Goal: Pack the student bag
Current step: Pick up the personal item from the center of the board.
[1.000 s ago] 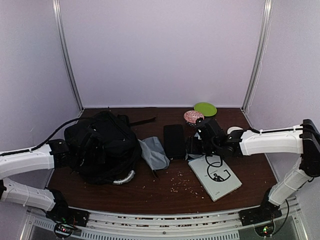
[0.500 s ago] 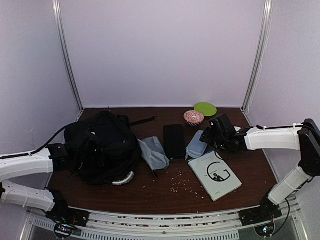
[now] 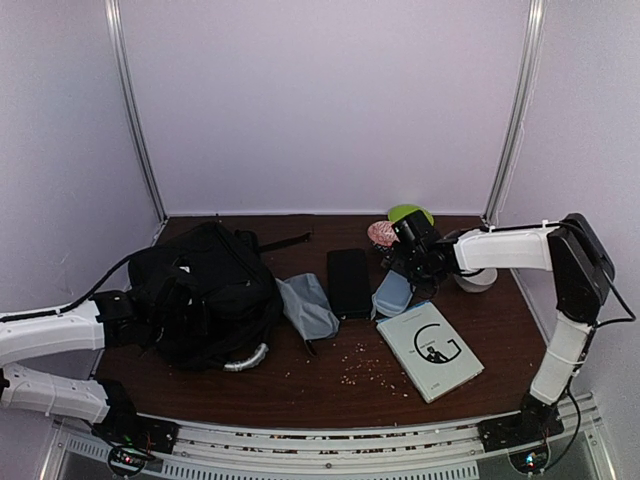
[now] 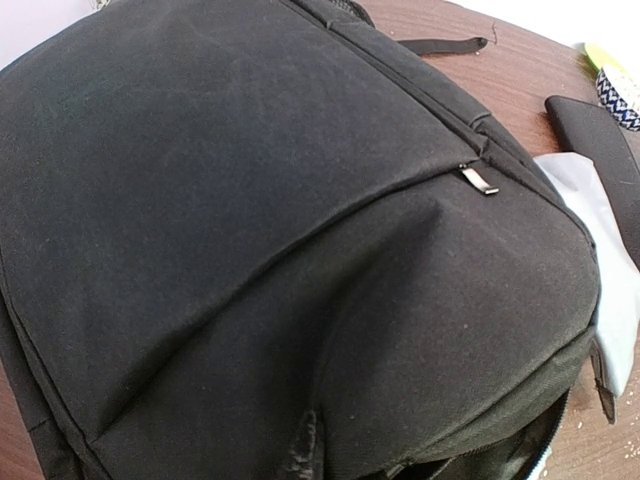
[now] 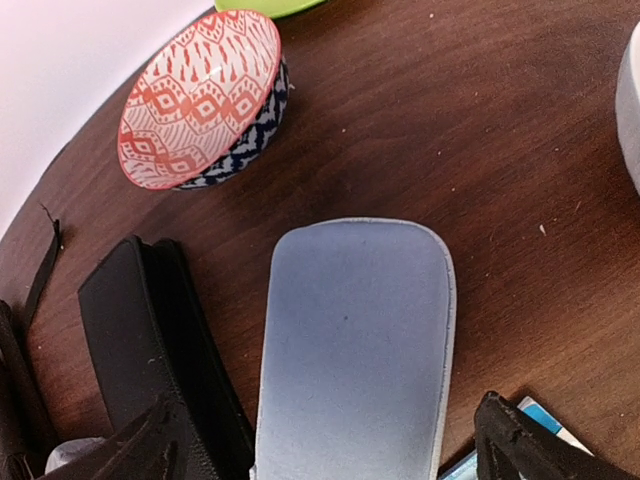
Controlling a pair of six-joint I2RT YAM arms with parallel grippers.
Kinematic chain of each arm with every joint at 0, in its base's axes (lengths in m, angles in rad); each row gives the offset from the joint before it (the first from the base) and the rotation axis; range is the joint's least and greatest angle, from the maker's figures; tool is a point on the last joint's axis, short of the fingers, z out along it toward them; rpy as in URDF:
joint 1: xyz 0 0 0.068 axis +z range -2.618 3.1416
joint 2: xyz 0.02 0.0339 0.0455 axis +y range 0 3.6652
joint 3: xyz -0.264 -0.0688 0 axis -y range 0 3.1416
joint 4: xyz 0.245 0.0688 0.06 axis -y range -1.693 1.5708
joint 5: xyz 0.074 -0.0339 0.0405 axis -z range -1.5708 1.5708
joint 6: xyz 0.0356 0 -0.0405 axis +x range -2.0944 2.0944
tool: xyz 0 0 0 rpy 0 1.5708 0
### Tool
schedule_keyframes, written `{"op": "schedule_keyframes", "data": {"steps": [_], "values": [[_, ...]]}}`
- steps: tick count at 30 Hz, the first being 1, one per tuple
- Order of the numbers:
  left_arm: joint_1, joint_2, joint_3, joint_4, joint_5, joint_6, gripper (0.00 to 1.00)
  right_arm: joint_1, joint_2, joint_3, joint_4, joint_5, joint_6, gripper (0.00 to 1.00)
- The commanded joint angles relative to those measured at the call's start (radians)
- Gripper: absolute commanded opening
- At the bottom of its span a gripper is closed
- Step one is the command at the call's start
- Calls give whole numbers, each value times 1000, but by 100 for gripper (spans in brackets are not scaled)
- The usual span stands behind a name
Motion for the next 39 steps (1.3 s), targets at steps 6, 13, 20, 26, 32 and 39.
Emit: {"op": "schedule_keyframes", "data": {"steps": [6, 13, 20, 26, 32, 39], "values": [[9, 1, -27, 111, 0, 32, 0, -7, 132, 136, -222, 53, -28, 99], [9, 35, -39, 163, 15, 46, 0, -7, 206, 252, -296, 32, -27, 100], [8, 36, -60, 192, 37, 40, 0, -7, 264, 304, -340, 9, -28, 99], [9, 34, -63, 195, 32, 45, 0, -13, 277, 291, -341, 0, -27, 100], [9, 20, -56, 181, 33, 46, 0, -19, 295, 294, -305, -81, -54, 90], [9, -57, -6, 82, 29, 49, 0, -18, 233, 295, -279, -132, -90, 77]]}}
